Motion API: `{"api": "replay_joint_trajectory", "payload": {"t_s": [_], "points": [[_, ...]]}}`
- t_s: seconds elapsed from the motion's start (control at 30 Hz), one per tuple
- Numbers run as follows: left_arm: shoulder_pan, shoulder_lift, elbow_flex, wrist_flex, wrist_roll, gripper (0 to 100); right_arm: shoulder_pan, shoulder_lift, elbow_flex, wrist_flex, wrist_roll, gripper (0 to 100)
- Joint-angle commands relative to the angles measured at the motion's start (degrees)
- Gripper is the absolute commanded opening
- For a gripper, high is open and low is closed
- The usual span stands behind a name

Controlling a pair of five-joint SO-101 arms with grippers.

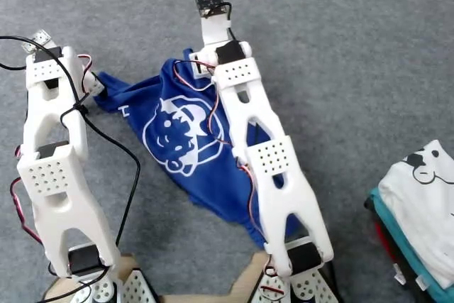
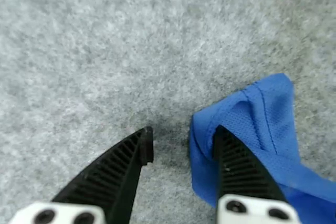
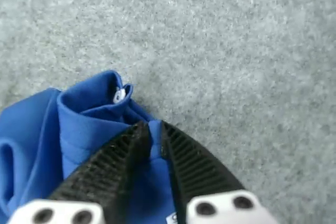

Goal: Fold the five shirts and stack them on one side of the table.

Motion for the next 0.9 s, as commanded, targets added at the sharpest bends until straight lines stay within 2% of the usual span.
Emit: {"api": "replay_joint_trajectory", "payload": {"t_s": [0.0, 0.43, 0.87], "points": [[-1.1, -0.3, -2.5, -0.8, -0.1, 20, -0.7, -0.5, -0.4, 0.2, 0.3, 3.7], [-1.1, -0.3, -2.5, -0.8, -0.1, 20, 1.3, -8.2, -11.7, 4.3, 0.2, 0.5], [-1.1, -0.3, -2.5, -0.8, -0.1, 20, 8.7, -23.0, -14.1, 5.5, 0.1, 0.5]]}}
